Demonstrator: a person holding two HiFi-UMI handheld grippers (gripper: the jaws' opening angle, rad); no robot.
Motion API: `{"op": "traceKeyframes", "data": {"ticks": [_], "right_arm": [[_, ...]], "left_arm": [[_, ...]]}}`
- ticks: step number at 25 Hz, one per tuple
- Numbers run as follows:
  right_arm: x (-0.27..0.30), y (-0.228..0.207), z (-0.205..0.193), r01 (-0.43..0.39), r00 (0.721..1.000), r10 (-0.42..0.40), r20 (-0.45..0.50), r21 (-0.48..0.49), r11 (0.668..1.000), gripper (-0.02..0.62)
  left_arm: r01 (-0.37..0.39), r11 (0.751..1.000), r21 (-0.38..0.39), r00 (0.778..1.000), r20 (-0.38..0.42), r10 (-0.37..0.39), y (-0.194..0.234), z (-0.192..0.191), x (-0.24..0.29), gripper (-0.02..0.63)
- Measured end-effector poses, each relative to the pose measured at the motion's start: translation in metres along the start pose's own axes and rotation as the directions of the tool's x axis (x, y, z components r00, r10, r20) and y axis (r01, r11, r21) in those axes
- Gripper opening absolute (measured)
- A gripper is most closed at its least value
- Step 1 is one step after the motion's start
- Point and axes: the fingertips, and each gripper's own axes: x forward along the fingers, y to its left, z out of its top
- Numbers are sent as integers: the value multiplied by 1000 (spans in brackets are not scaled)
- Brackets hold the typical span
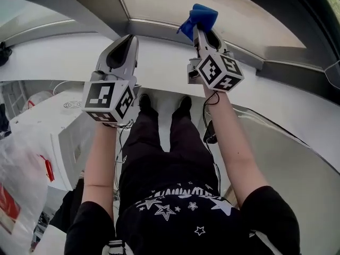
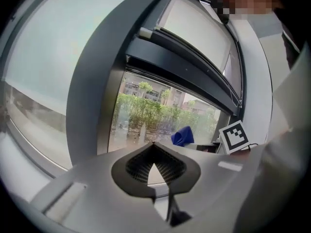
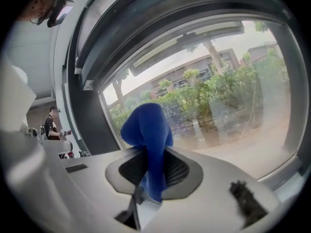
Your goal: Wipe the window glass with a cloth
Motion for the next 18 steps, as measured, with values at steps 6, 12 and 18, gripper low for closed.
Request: {"op": "traceKeyframes", "data": {"ticks": [6, 12, 18], "right_arm": [[63, 95, -15, -162, 987, 161, -26, -64, 985, 75], [103, 147, -30, -243, 969, 241, -47, -36, 969, 75], [106, 139, -34, -228, 972, 225, -64, -53, 972, 75]], "left_arm": [[-12, 1000, 1, 998, 63, 12, 38, 15, -18, 8], [-34, 999, -37, 997, 66, 36, 68, 4, -38, 8], [-45, 999, -25, 998, 41, 46, 70, -4, -38, 8]]}}
